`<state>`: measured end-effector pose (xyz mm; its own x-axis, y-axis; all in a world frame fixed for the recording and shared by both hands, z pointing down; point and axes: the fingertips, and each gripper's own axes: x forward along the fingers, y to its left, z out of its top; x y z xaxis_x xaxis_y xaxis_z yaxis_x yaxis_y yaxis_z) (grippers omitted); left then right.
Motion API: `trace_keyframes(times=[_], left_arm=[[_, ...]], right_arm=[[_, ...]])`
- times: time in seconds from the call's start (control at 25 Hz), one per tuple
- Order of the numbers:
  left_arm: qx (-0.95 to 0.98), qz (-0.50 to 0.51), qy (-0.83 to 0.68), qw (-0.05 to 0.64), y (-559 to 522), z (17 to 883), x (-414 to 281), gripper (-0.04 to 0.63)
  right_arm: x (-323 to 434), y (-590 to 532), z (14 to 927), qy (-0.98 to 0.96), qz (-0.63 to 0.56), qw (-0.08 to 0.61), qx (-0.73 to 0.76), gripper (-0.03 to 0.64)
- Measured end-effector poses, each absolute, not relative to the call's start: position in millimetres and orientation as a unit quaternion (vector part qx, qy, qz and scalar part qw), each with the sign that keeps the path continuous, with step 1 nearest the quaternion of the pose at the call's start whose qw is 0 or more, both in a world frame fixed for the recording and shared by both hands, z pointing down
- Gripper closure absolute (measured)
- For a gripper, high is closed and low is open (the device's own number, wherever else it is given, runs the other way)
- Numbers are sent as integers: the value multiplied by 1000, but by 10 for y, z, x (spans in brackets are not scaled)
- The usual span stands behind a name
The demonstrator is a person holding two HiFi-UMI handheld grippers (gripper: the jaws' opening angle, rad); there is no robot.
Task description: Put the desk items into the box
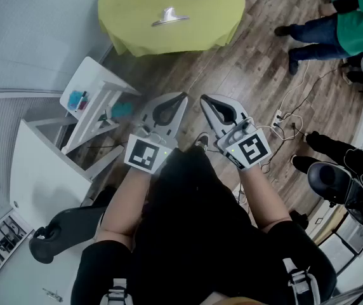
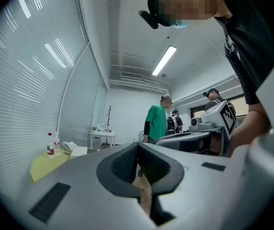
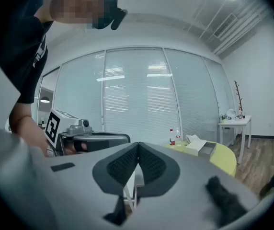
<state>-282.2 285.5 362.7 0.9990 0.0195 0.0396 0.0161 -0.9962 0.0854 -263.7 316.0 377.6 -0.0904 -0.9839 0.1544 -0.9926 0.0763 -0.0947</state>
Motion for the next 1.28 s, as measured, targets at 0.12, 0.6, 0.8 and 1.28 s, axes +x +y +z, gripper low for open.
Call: trace_keyframes(times=[0.12, 0.6, 0.8, 1.28], left_arm=[[999, 17, 8, 41, 2849, 3611, -2861, 586], [999, 23, 13, 40, 2825, 3600, -3029, 586], [999, 23, 20, 39, 2767, 3607, -3087, 586], [999, 26, 28, 31, 2559, 3679, -2978, 586]], right_arm=[[-2676, 3152, 3765, -733, 85, 27, 674, 600], [-2794, 3104, 3704, -727, 84, 31, 681, 600], [-2852, 3038, 3685, -721, 81, 39, 687, 598], [-2697, 2839, 3689, -716, 73, 46, 693, 598]])
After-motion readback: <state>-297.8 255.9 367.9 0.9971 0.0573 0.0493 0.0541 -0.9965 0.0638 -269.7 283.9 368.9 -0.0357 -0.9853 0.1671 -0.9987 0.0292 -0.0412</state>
